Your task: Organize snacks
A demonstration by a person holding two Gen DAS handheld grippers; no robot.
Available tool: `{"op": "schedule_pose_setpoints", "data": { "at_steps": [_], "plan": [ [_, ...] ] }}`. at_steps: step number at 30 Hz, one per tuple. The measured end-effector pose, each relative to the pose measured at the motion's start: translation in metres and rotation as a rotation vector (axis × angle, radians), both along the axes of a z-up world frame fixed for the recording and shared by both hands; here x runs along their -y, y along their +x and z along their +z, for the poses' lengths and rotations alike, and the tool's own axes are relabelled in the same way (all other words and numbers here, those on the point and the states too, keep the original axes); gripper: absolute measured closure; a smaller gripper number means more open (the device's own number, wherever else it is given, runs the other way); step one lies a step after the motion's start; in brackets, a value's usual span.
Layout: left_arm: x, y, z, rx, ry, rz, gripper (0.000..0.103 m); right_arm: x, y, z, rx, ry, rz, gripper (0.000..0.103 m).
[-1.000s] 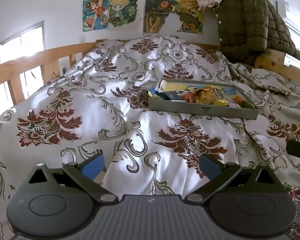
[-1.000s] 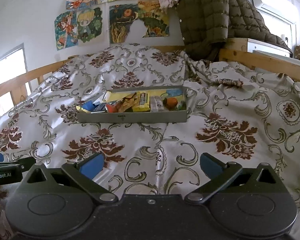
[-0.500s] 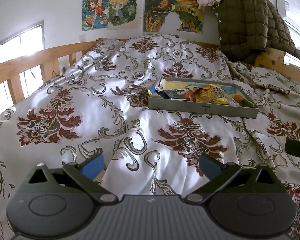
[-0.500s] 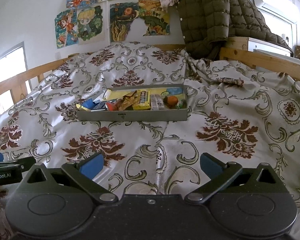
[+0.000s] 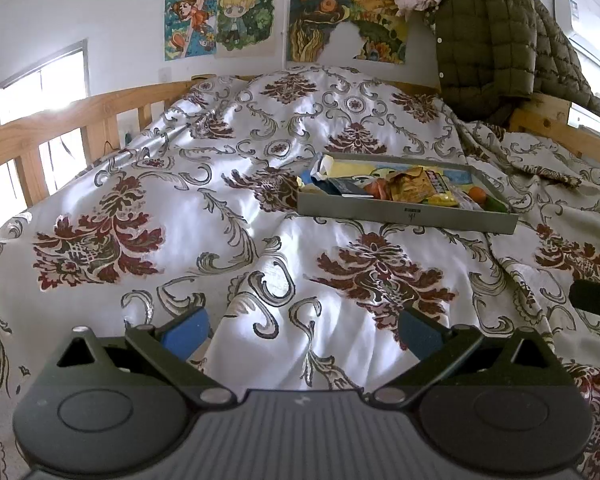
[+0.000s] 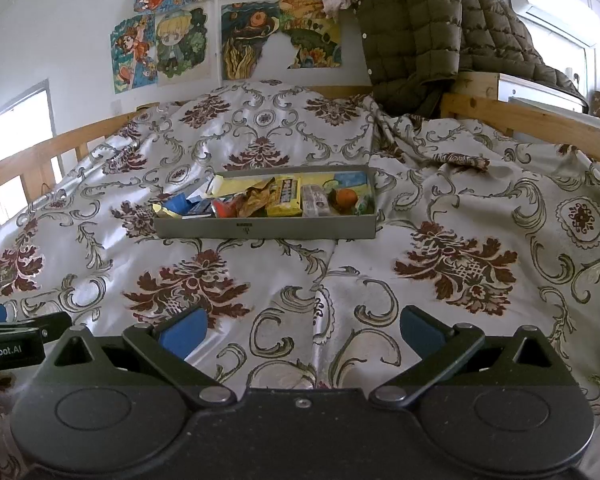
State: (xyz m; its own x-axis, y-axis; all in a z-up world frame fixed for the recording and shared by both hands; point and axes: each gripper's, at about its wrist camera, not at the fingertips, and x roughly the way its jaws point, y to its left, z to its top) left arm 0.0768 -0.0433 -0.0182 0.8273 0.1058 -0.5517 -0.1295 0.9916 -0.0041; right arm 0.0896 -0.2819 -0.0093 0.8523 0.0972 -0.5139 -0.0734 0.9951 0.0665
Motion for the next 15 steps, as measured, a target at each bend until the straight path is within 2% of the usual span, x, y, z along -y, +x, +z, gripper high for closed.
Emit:
{"op": "schedule_pose_setpoints", "data": {
  "at_steps": [15],
  "plan": [
    [-0.0016, 0.0, -0.0029, -0.011, -0.002, 0.006, 0.0, -0.0004, 0.0001, 0.0005, -0.002, 0.0, -0.001, 0.001]
  ]
}}
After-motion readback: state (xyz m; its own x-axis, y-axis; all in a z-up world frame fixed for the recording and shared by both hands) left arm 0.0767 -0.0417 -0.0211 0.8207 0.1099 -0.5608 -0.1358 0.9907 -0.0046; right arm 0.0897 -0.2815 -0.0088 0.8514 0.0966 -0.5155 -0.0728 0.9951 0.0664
